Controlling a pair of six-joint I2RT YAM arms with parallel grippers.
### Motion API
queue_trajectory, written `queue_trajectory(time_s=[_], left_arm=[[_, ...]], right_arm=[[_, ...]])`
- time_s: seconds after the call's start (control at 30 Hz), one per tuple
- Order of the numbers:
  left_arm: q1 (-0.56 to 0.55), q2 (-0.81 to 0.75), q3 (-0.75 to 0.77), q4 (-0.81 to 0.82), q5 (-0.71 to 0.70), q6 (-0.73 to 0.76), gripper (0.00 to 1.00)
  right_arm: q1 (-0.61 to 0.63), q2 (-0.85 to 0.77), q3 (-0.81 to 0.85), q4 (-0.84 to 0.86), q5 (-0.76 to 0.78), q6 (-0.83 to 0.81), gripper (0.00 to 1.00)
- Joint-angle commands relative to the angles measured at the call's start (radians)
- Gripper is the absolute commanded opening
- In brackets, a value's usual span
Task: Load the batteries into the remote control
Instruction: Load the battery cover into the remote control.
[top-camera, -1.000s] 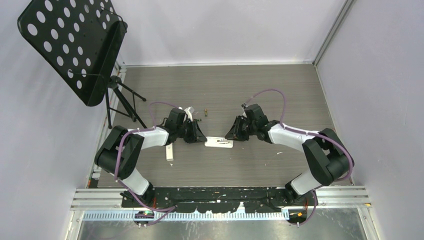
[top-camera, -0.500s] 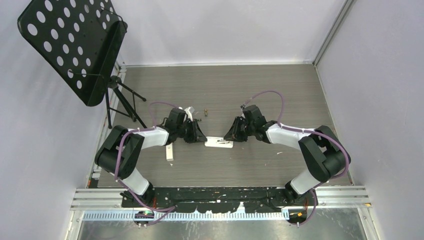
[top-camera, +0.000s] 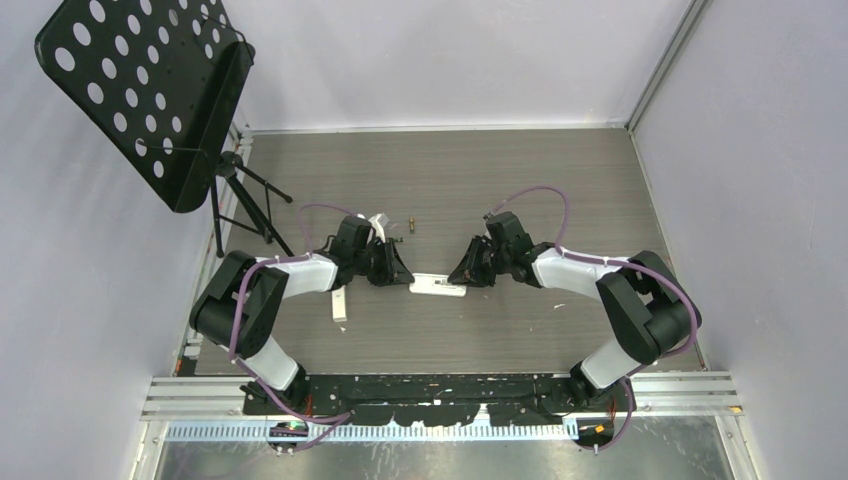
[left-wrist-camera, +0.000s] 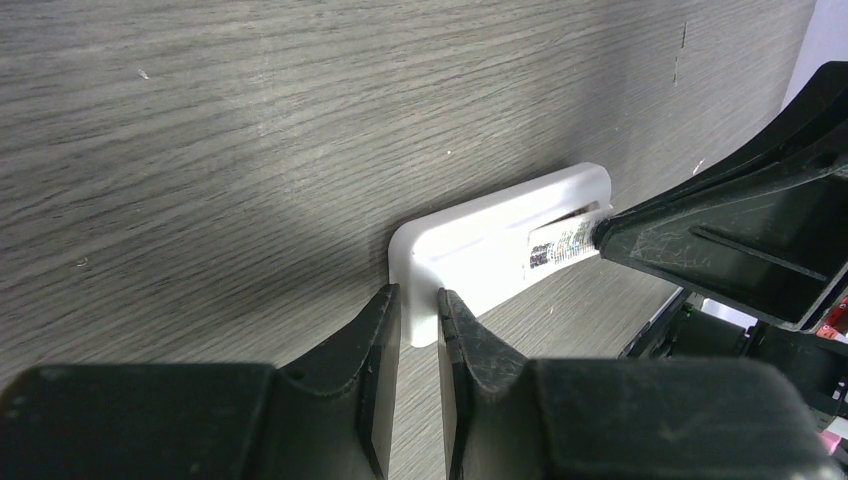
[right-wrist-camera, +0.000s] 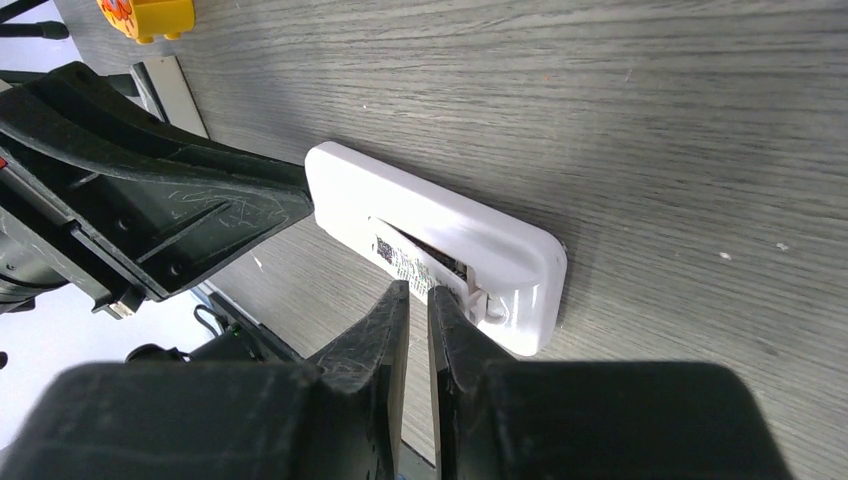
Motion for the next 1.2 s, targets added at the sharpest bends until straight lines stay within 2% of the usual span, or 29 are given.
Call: queue_trajectory(time_s=[0.0,0.53,0.67,0.83,0.93,1.0,1.07,1.1,1.17], left_arm=[[-0.006,0.014,0.009,-0.017,-0.021,0.004,0.21],[-0.006,0.014,0.015,-0.015,-0.011,-0.003,0.21],[-0.006,-0.012,0.015,-0.035,-0.052,0.001,0.22],[-0.006,-0.073,0.026,-0.072,-0.113,0.020,0.31],[-0.006,-0.125,0.040,-0.114,-0.157,0.041,0.44],[-0.005,-0.163,0.042,-0.133,-0.184,0.047,0.52],[-0.005,-0.199,0.045,-0.179,-0.214,0.051,0.62],[-0.005,-0.217,0.049,-0.203,-0.239,0.055,0.67],[-0.003,-0.260,0.056,-0.261,-0.288,0.062,0.76]], right_arm=[[0.005,0.016,-0.008,-0.017,-0.001,0.017,0.18],[0.018,0.132,0.011,0.041,-0.006,-0.045,0.17],[0.018,0.071,0.022,0.054,-0.004,-0.064,0.17],[0.018,-0.035,0.053,0.037,0.022,-0.151,0.21],[0.018,-0.071,0.097,-0.018,0.046,-0.257,0.33],[0.018,-0.068,0.119,-0.051,0.040,-0.343,0.49],[0.020,-0.057,0.135,-0.054,0.041,-0.415,0.75],[0.021,-0.050,0.141,-0.062,0.047,-0.449,0.80],[0.035,-0.045,0.146,-0.077,0.092,-0.528,0.82]])
